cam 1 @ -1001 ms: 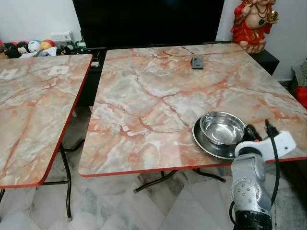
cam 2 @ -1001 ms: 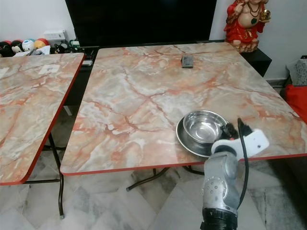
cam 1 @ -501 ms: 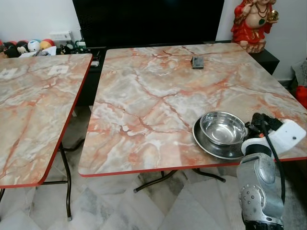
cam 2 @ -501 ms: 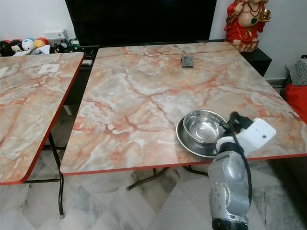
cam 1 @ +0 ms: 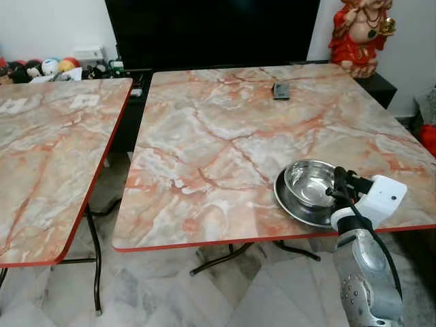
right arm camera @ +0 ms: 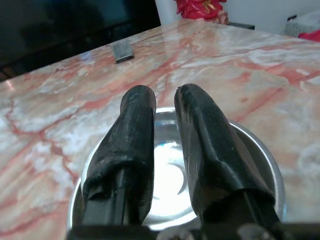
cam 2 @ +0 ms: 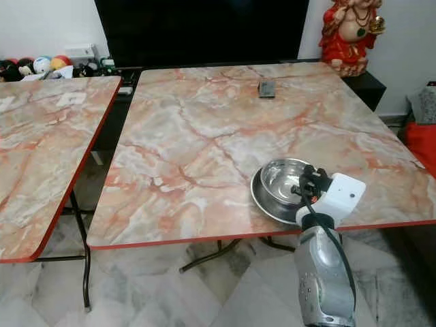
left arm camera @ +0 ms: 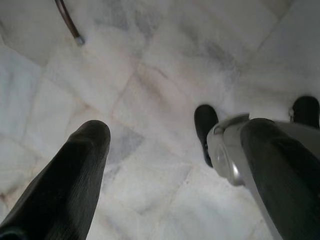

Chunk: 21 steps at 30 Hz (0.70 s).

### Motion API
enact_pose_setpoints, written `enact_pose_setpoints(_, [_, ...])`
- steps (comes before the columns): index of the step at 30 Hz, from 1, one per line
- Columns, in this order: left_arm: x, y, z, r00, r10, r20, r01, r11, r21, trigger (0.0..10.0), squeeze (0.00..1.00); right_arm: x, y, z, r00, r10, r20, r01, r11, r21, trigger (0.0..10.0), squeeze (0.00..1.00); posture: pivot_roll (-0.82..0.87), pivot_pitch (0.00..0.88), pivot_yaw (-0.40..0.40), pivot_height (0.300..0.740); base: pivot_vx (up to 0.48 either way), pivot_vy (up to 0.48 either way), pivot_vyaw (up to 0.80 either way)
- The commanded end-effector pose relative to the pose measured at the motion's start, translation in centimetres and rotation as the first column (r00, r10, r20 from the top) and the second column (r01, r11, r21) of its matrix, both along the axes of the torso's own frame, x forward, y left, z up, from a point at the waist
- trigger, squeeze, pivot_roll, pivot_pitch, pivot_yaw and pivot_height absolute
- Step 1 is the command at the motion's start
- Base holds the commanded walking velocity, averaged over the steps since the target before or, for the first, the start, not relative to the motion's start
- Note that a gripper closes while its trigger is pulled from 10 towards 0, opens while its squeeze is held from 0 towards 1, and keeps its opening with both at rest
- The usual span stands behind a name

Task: Setting the table

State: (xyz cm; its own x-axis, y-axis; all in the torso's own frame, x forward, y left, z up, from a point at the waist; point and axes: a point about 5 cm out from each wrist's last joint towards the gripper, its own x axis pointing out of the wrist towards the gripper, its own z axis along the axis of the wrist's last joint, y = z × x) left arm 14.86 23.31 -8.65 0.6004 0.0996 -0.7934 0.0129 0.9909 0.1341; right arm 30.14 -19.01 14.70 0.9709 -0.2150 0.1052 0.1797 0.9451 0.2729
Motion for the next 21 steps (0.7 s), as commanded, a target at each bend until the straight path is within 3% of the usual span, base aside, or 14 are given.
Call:
enact_pose_setpoints(1, [-0.7, 0.0, -0.3, 1.000, 0.007, -0.030, -0.007, 1.000, 0.002, 10.0, 0.00, -0.3, 0.6, -0.4, 1.000, 0.020, -0.004, -0.020, 1.000, -0.021, 10.0, 0.00, -0.05, 0.005, 0.015, 0.740, 0.000, 0.000, 0.00])
enact_pose_setpoints(11, [-1.1, 0.2, -0.4, 0.998, 0.036, -0.044, -0.036, 0.999, 0.005, 10.0, 0.00, -0.9, 0.3, -1.7, 0.999, 0.026, -0.035, -0.028, 0.997, -0.068, 10.0, 0.00, -0.05, 0.000, 0.005, 0.740, 0.000, 0.000, 0.00])
enact_pose_setpoints(13, [-1.8, 0.5, -0.6, 0.997, 0.049, -0.057, -0.049, 0.999, 0.002, 10.0, 0.00, -0.9, 0.0, -1.5, 1.000, 0.009, -0.024, -0.012, 0.992, -0.125, 10.0, 0.00, -0.04, 0.000, 0.003, 0.740, 0.000, 0.000, 0.00])
enact_pose_setpoints(17, [-2.6, 0.5, -0.9, 0.996, 0.057, -0.074, -0.057, 0.998, 0.002, 10.0, 0.00, -0.8, 0.0, -1.4, 1.000, 0.025, -0.008, -0.026, 0.988, -0.152, 10.0, 0.00, -0.04, 0.000, -0.001, 0.740, 0.000, 0.000, 0.63])
enact_pose_setpoints(21, [-3.4, 0.5, -1.1, 0.994, 0.058, -0.093, -0.058, 0.998, 0.002, 10.0, 0.00, -0.7, 0.4, -1.3, 0.998, 0.062, 0.005, -0.061, 0.984, -0.167, 10.0, 0.00, -0.03, 0.000, -0.004, 0.740, 0.000, 0.441, 0.65])
